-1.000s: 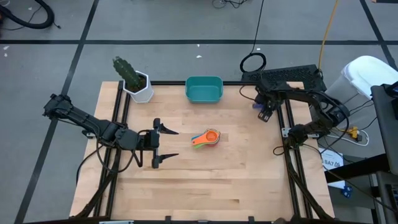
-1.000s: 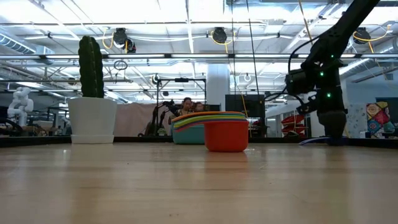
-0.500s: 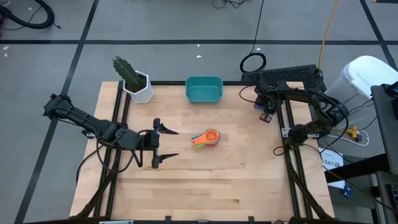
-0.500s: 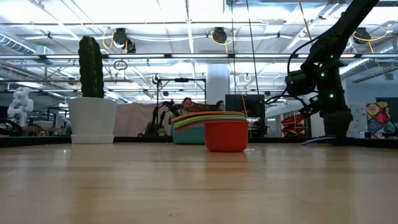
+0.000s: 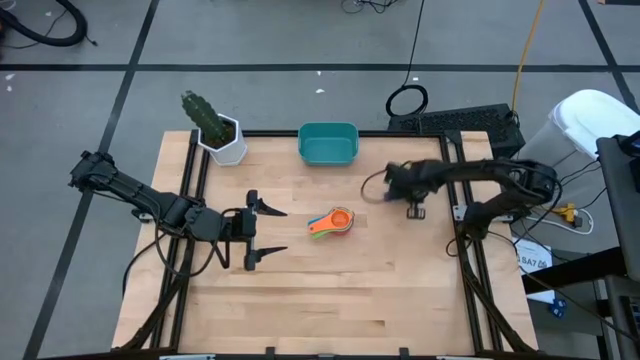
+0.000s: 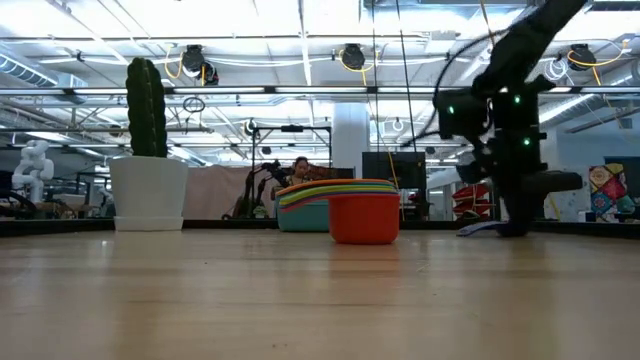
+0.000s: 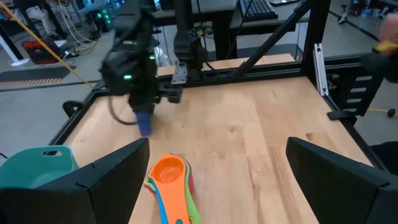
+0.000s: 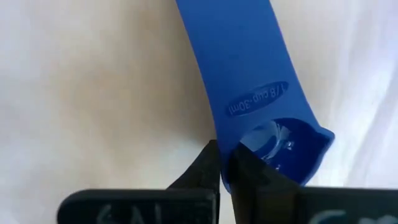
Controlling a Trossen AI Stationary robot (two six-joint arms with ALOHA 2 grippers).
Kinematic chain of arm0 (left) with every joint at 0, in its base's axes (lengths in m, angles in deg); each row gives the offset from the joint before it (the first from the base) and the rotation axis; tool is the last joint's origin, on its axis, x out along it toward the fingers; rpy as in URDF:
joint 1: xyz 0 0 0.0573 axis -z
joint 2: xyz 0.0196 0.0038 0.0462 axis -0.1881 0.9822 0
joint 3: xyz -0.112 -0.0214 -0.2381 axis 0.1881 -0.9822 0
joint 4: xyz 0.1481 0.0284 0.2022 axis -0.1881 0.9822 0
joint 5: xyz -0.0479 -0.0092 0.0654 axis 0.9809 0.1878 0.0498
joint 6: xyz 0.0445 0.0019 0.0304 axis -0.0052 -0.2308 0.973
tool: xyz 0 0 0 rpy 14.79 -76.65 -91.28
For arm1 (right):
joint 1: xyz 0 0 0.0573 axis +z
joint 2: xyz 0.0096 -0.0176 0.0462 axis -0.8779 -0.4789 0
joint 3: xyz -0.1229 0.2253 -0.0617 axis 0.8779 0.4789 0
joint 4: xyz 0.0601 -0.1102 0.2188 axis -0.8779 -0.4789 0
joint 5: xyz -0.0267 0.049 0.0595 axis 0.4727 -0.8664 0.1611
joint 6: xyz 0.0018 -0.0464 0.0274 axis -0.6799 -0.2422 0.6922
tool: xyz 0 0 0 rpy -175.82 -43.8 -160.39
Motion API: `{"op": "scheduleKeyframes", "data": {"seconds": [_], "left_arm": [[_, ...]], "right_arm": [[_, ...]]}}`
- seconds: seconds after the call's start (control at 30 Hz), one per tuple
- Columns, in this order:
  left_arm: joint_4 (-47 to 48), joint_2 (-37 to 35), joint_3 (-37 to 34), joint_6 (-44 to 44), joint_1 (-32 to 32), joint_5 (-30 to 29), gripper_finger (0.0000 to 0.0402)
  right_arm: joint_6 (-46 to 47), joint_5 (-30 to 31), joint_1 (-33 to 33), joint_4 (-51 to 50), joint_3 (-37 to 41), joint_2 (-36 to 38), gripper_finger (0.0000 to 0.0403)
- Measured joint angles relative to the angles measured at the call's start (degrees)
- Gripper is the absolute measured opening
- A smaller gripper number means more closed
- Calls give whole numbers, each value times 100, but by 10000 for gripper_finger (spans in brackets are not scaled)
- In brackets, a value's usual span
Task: Nest measuring cups in basket
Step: Stack the dark blue measuring cup on the orange measuring cup
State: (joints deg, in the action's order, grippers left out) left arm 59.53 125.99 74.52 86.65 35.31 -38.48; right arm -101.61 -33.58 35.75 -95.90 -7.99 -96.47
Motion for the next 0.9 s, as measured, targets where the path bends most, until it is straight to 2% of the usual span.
{"op": "scheduleKeyframes", "data": {"seconds": [0.13,0.23,0.53,0.73,0.9], "left_arm": [[-3,0,0,-132,0,-6,379],[-4,0,0,-201,0,-9,379],[-2,0,0,-224,0,-11,379],[95,0,4,-172,0,-72,379],[185,2,4,-221,0,-186,379]], "right_arm": [[207,183,1149,209,-420,-22,1],[419,282,1617,129,-1026,-12,1],[784,436,2473,-395,-2785,-243,0],[1051,215,3037,-478,-3443,-990,0],[1072,58,3191,-717,-3830,-1701,0]]}}
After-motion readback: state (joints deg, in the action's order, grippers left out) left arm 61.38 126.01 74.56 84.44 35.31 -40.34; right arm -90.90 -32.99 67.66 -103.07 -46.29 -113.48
